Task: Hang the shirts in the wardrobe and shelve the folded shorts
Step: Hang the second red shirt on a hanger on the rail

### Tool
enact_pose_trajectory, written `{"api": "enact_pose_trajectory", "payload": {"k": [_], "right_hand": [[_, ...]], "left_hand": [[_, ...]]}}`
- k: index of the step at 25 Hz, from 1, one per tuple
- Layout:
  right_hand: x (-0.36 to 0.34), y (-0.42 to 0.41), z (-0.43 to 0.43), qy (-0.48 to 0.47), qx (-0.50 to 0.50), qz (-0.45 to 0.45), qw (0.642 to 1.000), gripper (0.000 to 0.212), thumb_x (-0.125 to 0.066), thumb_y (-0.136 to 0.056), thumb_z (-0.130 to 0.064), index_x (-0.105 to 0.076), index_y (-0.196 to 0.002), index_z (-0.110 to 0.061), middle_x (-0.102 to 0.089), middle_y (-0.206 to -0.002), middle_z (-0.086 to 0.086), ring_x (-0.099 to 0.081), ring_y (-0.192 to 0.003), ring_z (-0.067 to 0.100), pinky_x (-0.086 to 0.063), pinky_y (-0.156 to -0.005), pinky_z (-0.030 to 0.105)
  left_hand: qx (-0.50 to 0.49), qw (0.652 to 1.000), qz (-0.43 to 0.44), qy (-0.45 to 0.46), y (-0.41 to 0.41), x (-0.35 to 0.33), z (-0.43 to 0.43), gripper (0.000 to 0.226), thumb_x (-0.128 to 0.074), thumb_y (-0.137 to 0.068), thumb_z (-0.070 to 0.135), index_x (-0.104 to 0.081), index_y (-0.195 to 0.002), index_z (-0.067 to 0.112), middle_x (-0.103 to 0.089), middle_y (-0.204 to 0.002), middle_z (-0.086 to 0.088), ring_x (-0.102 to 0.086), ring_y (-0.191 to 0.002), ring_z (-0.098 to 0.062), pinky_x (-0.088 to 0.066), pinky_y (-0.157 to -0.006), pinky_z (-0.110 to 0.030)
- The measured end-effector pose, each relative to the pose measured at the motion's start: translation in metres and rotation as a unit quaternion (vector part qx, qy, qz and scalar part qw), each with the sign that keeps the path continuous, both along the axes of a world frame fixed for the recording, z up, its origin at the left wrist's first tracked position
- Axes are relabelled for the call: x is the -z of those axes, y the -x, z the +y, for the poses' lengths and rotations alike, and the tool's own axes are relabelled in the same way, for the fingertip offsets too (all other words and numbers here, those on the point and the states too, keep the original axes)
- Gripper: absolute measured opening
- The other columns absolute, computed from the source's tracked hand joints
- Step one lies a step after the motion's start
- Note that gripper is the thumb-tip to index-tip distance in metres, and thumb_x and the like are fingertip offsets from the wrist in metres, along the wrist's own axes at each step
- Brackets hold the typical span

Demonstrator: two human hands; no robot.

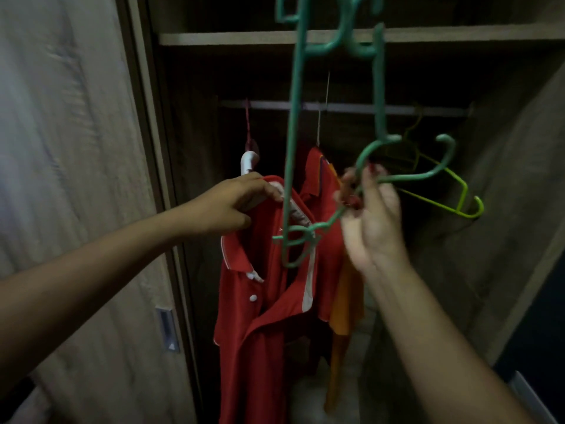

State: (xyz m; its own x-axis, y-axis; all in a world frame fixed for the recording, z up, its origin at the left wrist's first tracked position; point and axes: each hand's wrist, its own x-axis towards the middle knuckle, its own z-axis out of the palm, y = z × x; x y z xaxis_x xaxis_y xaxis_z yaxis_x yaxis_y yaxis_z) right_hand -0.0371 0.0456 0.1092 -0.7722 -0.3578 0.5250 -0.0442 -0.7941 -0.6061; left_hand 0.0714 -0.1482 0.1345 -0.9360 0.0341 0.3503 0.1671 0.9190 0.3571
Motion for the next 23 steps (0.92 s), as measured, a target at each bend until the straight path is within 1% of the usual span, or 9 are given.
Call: {"api": "enact_pose_trajectory", "payload": {"k": [2,5,8,10,11,15,17,20,23], "right_hand": [[0.019,0.005,-0.025,-0.085,-0.020,0.063,0.994,0.017,-0.047,-0.096,-0.014,-0.056,-0.083,-0.019,-0.061,-0.062,-0.009,-0.055,-0.062,0.003,-0.044,-0.065,0.017],[0.057,0.037,-0.029,-0.270,0.052,0.161,0.948,0.020,-0.051,-0.094,-0.013,-0.054,-0.075,-0.019,-0.057,-0.054,-0.010,-0.050,-0.054,0.001,-0.041,-0.058,0.016],[0.065,0.061,-0.011,-0.357,0.093,0.240,0.898,0.022,-0.055,-0.092,-0.007,-0.054,-0.071,-0.015,-0.056,-0.050,-0.009,-0.049,-0.050,0.000,-0.040,-0.054,0.014],[0.062,0.066,-0.003,-0.387,0.080,0.287,0.873,0.021,-0.056,-0.091,-0.008,-0.056,-0.071,-0.014,-0.057,-0.052,-0.006,-0.052,-0.052,0.002,-0.042,-0.055,0.013],[0.061,0.067,0.001,-0.400,0.079,0.306,0.861,0.020,-0.056,-0.091,-0.010,-0.056,-0.071,-0.013,-0.057,-0.053,-0.005,-0.054,-0.053,0.002,-0.043,-0.057,0.013],[0.073,0.069,0.016,-0.444,0.115,0.318,0.830,0.020,-0.058,-0.091,-0.018,-0.059,-0.071,-0.016,-0.065,-0.062,-0.001,-0.064,-0.059,0.008,-0.053,-0.053,0.027],[0.084,0.069,0.023,-0.455,0.129,0.318,0.822,0.020,-0.059,-0.090,-0.020,-0.061,-0.070,-0.018,-0.068,-0.066,-0.001,-0.065,-0.060,0.009,-0.053,-0.046,0.031],[0.092,0.069,0.029,-0.466,0.141,0.321,0.812,0.023,-0.060,-0.090,-0.017,-0.065,-0.067,-0.016,-0.069,-0.070,-0.002,-0.066,-0.061,0.009,-0.054,-0.045,0.032],[0.100,0.066,0.032,-0.504,0.146,0.361,0.771,0.030,-0.060,-0.090,-0.018,-0.066,-0.061,-0.020,-0.068,-0.069,-0.005,-0.064,-0.062,0.005,-0.052,-0.053,0.025]], "left_hand": [[0.003,0.999,0.008,-0.041,-0.009,-0.004,-0.001,0.061,-0.050,-0.061,-0.003,-0.060,-0.117,0.020,-0.057,-0.117,0.015,-0.050,-0.114,0.003,-0.040,-0.092,-0.008],[-0.042,0.990,0.017,-0.131,-0.025,-0.004,-0.020,0.073,-0.048,-0.075,-0.023,-0.059,-0.102,0.044,-0.062,-0.095,0.038,-0.056,-0.095,0.019,-0.045,-0.077,-0.003],[-0.054,0.988,-0.056,-0.131,-0.044,0.011,-0.049,0.068,-0.051,-0.078,-0.017,-0.069,-0.091,0.048,-0.073,-0.094,0.017,-0.068,-0.092,-0.002,-0.057,-0.071,-0.020],[-0.032,0.990,-0.096,-0.101,-0.051,0.020,-0.061,0.039,-0.055,-0.078,-0.008,-0.067,-0.105,0.017,-0.070,-0.102,-0.014,-0.067,-0.096,-0.031,-0.058,-0.078,-0.047],[-0.019,0.991,-0.110,-0.080,-0.052,0.023,-0.064,0.035,-0.056,-0.079,-0.008,-0.064,-0.110,0.008,-0.067,-0.104,-0.017,-0.067,-0.095,-0.033,-0.056,-0.079,-0.052],[0.016,0.986,-0.163,-0.013,-0.050,0.025,-0.062,0.046,-0.060,-0.081,-0.007,-0.062,-0.120,0.016,-0.062,-0.118,0.003,-0.063,-0.107,-0.011,-0.056,-0.086,-0.032],[0.025,0.981,-0.193,-0.007,-0.048,0.027,-0.059,0.054,-0.056,-0.077,-0.013,-0.061,-0.121,0.018,-0.060,-0.120,0.004,-0.062,-0.106,-0.006,-0.056,-0.080,-0.022],[0.031,0.979,-0.201,0.001,-0.046,0.030,-0.057,0.057,-0.052,-0.076,-0.019,-0.061,-0.122,0.014,-0.059,-0.120,0.000,-0.063,-0.100,-0.003,-0.051,-0.067,-0.011],[0.053,0.976,-0.210,-0.013,-0.044,0.029,-0.058,0.060,-0.050,-0.077,-0.018,-0.062,-0.123,0.019,-0.057,-0.125,0.007,-0.059,-0.109,0.001,-0.050,-0.078,-0.011]]}}
